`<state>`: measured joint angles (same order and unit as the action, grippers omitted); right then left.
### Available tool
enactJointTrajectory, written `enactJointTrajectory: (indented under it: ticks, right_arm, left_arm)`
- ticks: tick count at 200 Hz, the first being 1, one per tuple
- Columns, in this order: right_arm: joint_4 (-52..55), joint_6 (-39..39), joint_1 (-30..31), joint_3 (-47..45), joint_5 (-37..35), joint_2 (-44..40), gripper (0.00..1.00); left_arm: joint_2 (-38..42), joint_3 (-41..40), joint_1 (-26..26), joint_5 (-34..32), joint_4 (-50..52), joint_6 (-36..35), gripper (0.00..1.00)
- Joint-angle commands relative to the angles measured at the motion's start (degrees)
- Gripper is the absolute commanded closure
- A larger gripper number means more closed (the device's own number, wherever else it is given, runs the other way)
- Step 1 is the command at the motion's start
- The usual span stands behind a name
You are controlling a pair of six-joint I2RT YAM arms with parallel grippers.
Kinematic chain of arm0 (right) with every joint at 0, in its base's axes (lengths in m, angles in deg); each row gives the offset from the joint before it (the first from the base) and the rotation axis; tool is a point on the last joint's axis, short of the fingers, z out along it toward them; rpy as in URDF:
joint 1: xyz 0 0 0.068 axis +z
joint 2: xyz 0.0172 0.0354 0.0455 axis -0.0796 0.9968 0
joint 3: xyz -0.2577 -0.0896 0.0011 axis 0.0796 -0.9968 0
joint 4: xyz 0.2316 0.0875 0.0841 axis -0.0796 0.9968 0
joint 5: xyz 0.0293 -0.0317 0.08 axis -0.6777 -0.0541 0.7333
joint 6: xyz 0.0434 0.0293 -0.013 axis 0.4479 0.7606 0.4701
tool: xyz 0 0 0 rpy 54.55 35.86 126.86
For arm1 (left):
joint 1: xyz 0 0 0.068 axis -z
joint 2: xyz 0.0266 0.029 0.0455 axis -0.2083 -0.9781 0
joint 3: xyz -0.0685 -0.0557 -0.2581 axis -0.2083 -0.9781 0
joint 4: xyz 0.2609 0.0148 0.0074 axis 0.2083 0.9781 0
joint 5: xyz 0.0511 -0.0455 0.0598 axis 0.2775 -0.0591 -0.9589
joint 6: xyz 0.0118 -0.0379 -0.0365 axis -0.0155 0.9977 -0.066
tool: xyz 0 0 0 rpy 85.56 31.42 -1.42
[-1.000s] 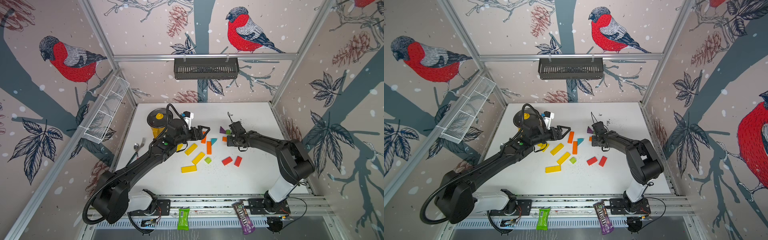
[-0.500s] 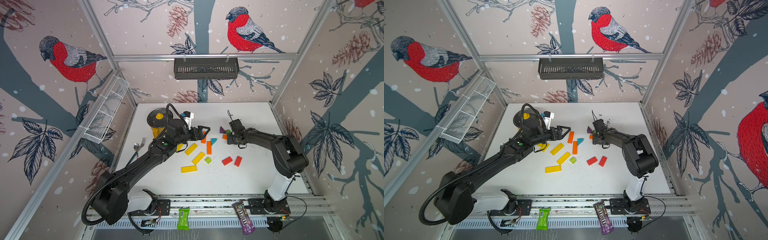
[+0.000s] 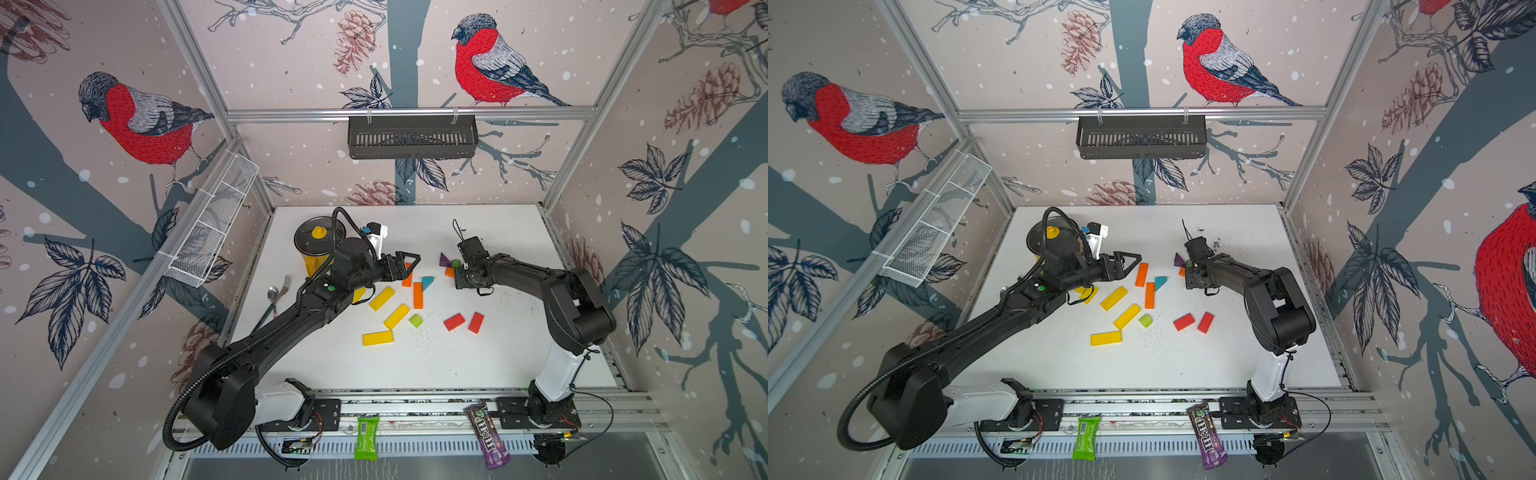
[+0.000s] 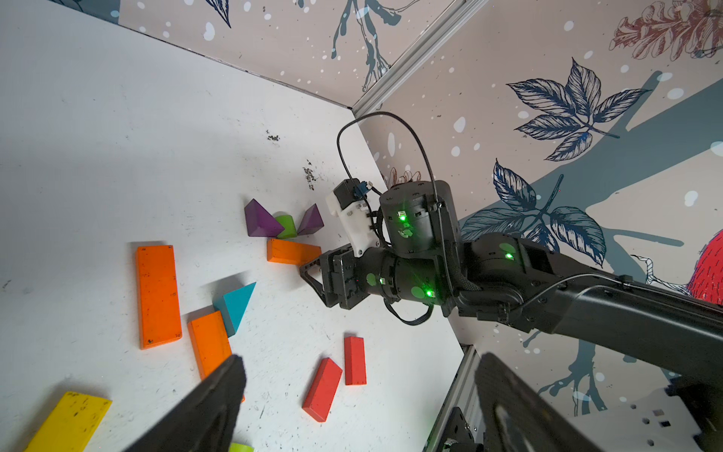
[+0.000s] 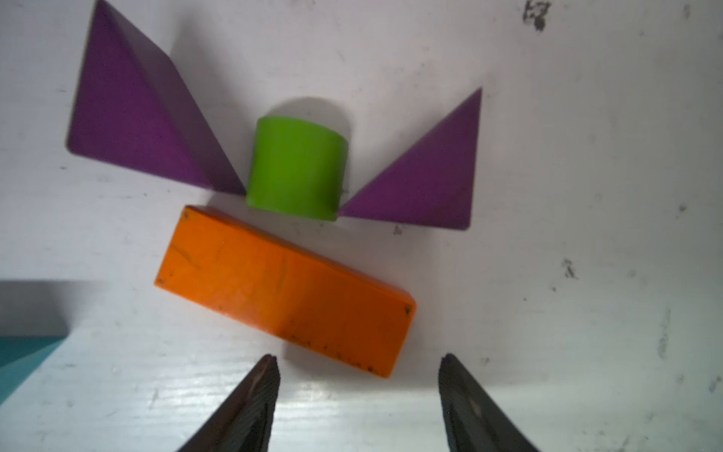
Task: Assemble a carrot with building blocks
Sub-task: Assemble the building block at the center of the board.
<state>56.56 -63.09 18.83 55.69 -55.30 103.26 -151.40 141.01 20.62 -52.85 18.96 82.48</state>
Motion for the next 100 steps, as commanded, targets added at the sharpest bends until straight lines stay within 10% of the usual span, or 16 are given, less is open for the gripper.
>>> enactJointTrajectory:
  ticks: [1,100]
  right_arm:
    - [1.1,0.1,-1.0,-1.3,-0.5,-1.6,0.33]
    - [1.0,-0.3,-2.8,1.0,-0.8,0.6,0.37]
  left_arm:
    - [0.2,0.5,0.0,-0.1,-0.8,-0.3,0.07]
    - [0.1,0.5,0.1,-0.5,-0.6,-0.6,0.07]
